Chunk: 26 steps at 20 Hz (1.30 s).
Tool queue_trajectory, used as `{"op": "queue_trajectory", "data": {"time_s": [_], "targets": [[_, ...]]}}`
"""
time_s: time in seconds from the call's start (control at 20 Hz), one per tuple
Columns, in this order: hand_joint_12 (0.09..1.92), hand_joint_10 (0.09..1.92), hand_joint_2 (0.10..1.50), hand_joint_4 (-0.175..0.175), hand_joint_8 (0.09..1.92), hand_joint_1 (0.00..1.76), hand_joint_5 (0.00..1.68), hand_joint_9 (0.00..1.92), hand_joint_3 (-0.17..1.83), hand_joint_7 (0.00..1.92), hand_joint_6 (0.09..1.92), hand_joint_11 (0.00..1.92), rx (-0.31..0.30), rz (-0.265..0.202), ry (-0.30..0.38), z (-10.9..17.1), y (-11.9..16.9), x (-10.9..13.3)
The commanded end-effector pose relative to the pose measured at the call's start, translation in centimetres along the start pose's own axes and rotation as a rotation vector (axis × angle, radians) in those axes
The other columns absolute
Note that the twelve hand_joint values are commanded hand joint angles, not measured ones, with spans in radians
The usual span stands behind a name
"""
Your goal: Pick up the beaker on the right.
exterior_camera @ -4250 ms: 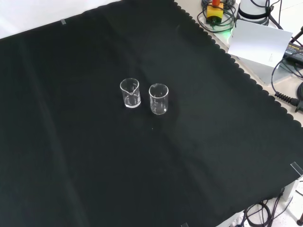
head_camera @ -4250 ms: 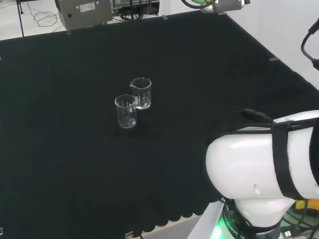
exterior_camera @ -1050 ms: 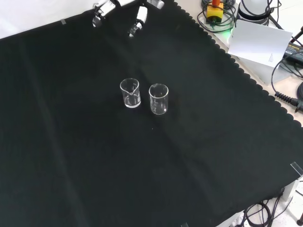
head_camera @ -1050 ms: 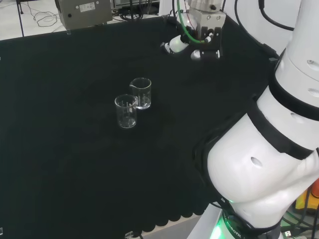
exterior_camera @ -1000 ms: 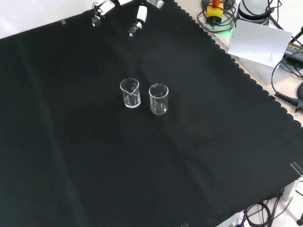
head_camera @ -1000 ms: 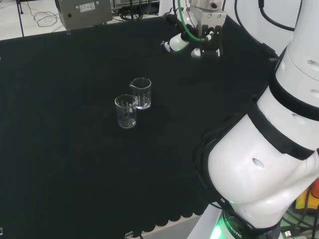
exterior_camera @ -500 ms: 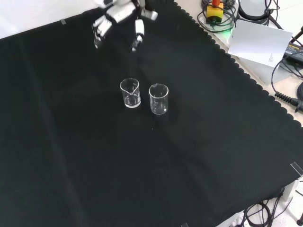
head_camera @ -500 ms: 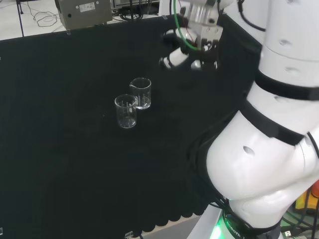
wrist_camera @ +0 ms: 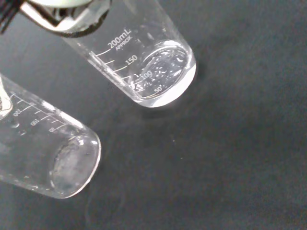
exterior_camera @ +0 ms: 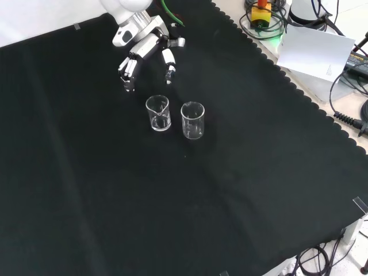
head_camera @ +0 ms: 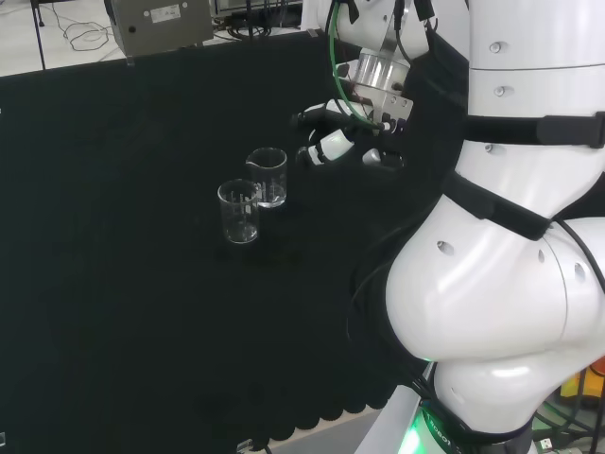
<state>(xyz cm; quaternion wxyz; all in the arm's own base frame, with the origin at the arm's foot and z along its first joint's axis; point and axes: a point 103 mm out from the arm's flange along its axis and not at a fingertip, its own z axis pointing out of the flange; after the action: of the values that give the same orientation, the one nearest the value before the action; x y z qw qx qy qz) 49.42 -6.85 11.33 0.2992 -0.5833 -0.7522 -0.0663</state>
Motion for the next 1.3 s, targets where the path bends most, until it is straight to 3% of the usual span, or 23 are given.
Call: {"op": "queue_trajectory", "data": {"time_s": [0.05, 0.25, 0.6, 1.1, 1.3], "targets": [[1.41, 0.64, 0.52, -0.051, 0.68, 0.79, 0.48, 0.48, 0.60, 0.28, 0.09, 0.06, -0.003, -0.062, 0.071, 2.3, 0.8, 0.2], [1.40, 0.63, 0.51, -0.052, 0.68, 0.87, 0.49, 0.44, 0.60, 0.27, 0.09, 0.04, -0.038, -0.087, 0.082, 3.3, 1.5, 0.5], [1.39, 0.63, 0.49, -0.053, 0.69, 0.95, 0.50, 0.41, 0.60, 0.26, 0.09, 0.01, -0.164, -0.099, 0.113, 4.3, 2.4, 0.7], [1.40, 0.66, 0.48, -0.070, 0.76, 0.89, 0.54, 0.50, 0.57, 0.36, 0.09, 0.04, -0.122, -0.124, 0.187, 6.9, 3.3, 0.5], [1.39, 0.65, 0.49, -0.073, 0.78, 0.87, 0.53, 0.55, 0.55, 0.38, 0.09, 0.07, -0.139, -0.126, 0.223, 7.5, 3.7, 0.8]]}}
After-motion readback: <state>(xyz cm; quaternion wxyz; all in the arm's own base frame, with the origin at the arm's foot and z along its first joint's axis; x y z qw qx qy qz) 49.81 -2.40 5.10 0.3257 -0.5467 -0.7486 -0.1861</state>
